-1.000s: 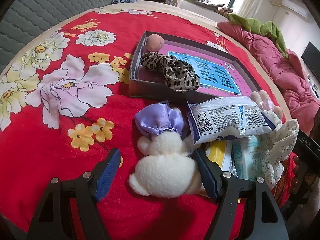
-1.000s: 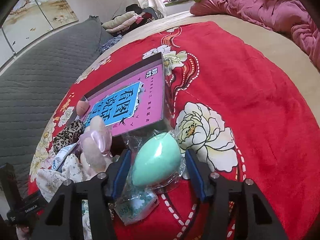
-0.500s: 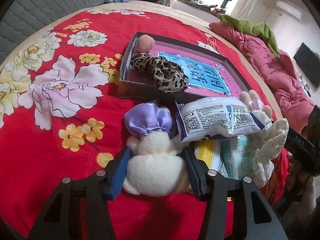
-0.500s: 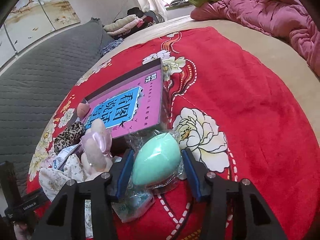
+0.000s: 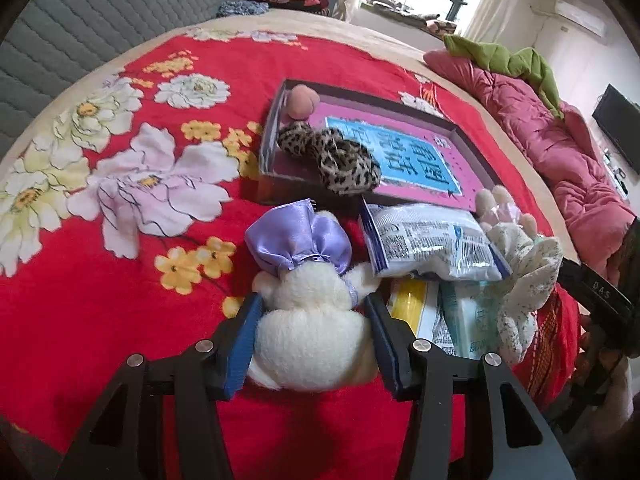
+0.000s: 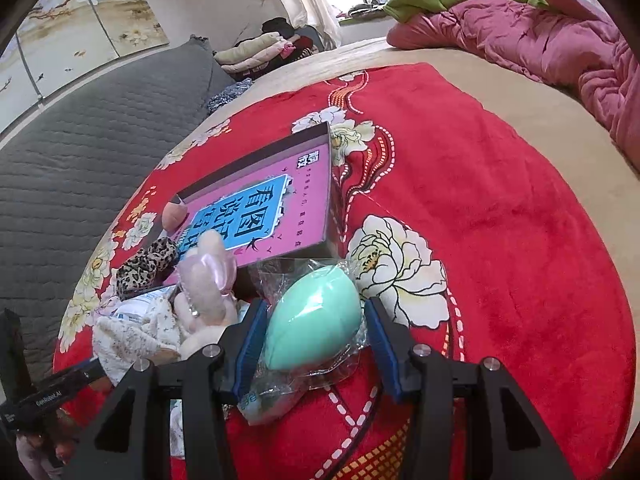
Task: Organize soft objects
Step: 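Lift the bunny plush with the left tool while the right tool lifts the mint sponge, then carry the bunny over the pink box with the left tool while the right tool carries the mint sponge, then lower the white bunny into the box and open the left tool while the right tool releases the mint sponge, then withdraw both open tools from the box back toward the remaining pile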
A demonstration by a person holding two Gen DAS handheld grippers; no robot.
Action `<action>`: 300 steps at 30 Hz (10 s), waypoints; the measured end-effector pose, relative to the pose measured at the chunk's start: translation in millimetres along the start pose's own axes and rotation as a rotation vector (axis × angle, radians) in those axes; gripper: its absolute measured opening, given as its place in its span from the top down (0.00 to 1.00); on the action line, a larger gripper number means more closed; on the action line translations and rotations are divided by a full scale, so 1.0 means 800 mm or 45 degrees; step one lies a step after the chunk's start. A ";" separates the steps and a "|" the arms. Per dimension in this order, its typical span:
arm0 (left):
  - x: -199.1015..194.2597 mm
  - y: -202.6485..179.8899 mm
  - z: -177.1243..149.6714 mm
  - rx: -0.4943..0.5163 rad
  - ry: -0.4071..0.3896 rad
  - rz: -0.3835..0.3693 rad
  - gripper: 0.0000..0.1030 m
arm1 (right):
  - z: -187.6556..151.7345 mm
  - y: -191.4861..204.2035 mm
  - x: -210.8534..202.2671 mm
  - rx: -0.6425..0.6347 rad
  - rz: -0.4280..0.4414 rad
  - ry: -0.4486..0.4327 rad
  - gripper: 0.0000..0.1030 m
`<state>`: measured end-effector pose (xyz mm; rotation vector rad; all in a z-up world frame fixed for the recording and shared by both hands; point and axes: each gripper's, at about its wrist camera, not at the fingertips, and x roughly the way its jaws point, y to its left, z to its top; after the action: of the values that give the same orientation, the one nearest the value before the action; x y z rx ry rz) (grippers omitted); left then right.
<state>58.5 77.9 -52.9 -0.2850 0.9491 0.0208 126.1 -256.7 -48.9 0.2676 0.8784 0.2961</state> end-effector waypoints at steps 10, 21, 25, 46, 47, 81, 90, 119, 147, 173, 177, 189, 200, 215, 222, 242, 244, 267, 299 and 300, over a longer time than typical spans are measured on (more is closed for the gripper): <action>-0.046 -0.007 0.007 0.017 -0.164 0.060 0.48 | 0.002 0.004 -0.022 -0.010 0.021 -0.044 0.52; -0.081 -0.029 0.017 0.040 -0.247 0.021 0.48 | 0.005 0.020 -0.043 -0.053 0.034 -0.096 0.52; -0.086 -0.040 0.023 0.042 -0.253 0.002 0.48 | 0.006 0.028 -0.052 -0.084 0.037 -0.120 0.52; -0.073 -0.096 0.082 0.001 -0.281 -0.090 0.48 | 0.009 0.039 -0.063 -0.127 0.022 -0.165 0.52; -0.072 -0.099 0.086 -0.002 -0.280 -0.096 0.48 | 0.009 0.040 -0.063 -0.132 0.016 -0.167 0.52; 0.076 -0.117 0.129 0.050 -0.135 -0.102 0.48 | 0.097 0.071 -0.041 -0.255 -0.122 -0.318 0.52; 0.102 -0.107 0.126 0.065 -0.059 -0.092 0.48 | 0.106 0.074 -0.014 -0.307 -0.160 -0.251 0.52; 0.117 -0.093 0.124 0.078 0.032 -0.040 0.47 | 0.109 0.094 0.100 -0.448 -0.255 0.014 0.51; 0.122 -0.086 0.126 0.071 0.053 -0.042 0.46 | 0.087 0.079 0.107 -0.357 -0.270 0.232 0.50; 0.122 -0.088 0.126 0.076 0.056 -0.048 0.46 | 0.087 0.080 0.068 -0.292 -0.257 0.089 0.42; 0.122 -0.088 0.127 0.074 0.062 -0.062 0.46 | 0.085 0.069 0.050 -0.220 -0.229 0.052 0.41; 0.120 -0.087 0.129 0.069 0.071 -0.104 0.42 | 0.083 0.037 0.016 -0.098 -0.238 -0.014 0.39; 0.113 -0.091 0.132 0.073 0.064 -0.150 0.40 | 0.078 0.032 0.013 -0.060 -0.210 -0.007 0.38; 0.091 -0.090 0.126 0.110 0.065 -0.144 0.28 | 0.077 0.046 0.009 -0.099 -0.193 -0.019 0.38; 0.073 -0.079 0.120 0.038 0.037 -0.193 0.27 | 0.076 0.048 0.002 -0.099 -0.178 -0.029 0.38; 0.001 -0.051 0.118 -0.051 -0.085 -0.160 0.25 | 0.078 0.062 -0.022 -0.091 -0.079 -0.074 0.34; -0.006 -0.046 0.119 -0.069 -0.096 -0.165 0.25 | 0.079 0.063 -0.025 -0.091 -0.071 -0.081 0.34; -0.053 -0.041 0.108 -0.080 -0.132 -0.125 0.25 | 0.077 0.078 -0.078 -0.131 -0.010 -0.183 0.31; -0.071 -0.046 0.052 -0.060 -0.003 -0.163 0.25 | 0.008 0.096 -0.107 -0.289 0.004 -0.082 0.30; -0.070 -0.046 0.051 -0.061 0.001 -0.165 0.25 | 0.007 0.096 -0.106 -0.293 0.002 -0.076 0.30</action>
<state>63.6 58.2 22.7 -0.3903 0.9302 -0.0759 68.2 -216.5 41.4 0.0632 0.7770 0.3858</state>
